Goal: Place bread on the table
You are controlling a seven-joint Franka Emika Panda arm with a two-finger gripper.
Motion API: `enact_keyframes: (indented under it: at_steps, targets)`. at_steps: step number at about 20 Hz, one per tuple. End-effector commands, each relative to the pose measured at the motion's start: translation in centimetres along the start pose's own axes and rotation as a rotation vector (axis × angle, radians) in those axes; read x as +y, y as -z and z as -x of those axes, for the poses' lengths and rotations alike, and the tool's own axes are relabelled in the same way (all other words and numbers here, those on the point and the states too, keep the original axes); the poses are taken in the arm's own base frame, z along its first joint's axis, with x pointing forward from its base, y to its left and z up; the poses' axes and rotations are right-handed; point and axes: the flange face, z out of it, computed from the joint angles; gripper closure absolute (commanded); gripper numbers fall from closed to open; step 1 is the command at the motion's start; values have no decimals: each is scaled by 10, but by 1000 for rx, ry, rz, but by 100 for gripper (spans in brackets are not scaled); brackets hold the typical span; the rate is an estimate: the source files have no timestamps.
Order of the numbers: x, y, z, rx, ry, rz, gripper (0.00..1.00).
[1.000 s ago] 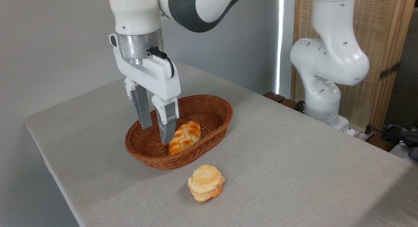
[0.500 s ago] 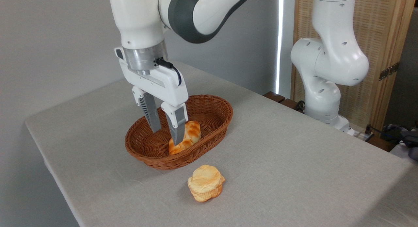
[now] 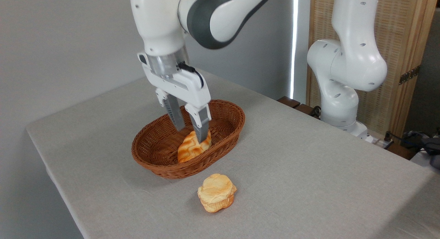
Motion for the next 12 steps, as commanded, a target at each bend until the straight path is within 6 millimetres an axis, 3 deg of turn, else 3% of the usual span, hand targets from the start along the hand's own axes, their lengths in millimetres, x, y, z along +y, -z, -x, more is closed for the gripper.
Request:
enact_keyframes:
  at_steps: [1,12]
  targets:
    - [14,-22,7,-26,10,23,0]
    - [12,-46,-9,7,1,5,0]
